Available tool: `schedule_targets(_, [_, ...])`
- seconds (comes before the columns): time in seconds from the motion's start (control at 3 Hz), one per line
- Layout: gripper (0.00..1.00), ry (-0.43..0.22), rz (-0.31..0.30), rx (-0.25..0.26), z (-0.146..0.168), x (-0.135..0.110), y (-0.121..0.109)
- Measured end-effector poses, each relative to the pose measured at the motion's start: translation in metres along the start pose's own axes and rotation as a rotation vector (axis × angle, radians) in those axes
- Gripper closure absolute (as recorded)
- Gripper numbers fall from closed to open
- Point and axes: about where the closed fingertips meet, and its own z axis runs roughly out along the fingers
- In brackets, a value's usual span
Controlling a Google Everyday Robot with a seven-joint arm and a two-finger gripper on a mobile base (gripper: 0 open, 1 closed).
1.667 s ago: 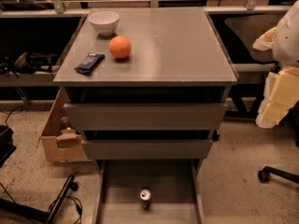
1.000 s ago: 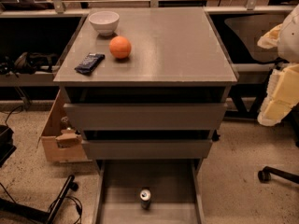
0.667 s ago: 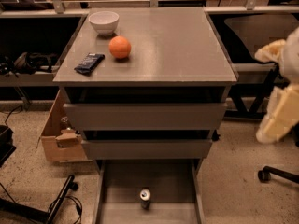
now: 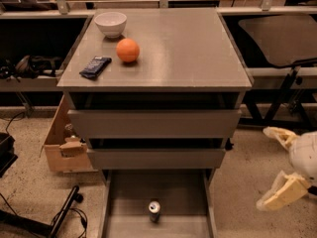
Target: Pick redbull can from bottom drawer and place on counter
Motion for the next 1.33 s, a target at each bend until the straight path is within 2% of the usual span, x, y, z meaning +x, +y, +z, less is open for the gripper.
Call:
schedule_targets(0.33, [0.0, -0.215, 0.085, 0.104, 0.033, 0.043, -0.02])
schedule_targets(0.67, [0.0, -0.326, 0.071, 0.138, 0.056, 0.075, -0.044])
schedule_targets(1.33, [0.0, -0.355, 0.066, 0.132, 0.07, 0.079, -0.044])
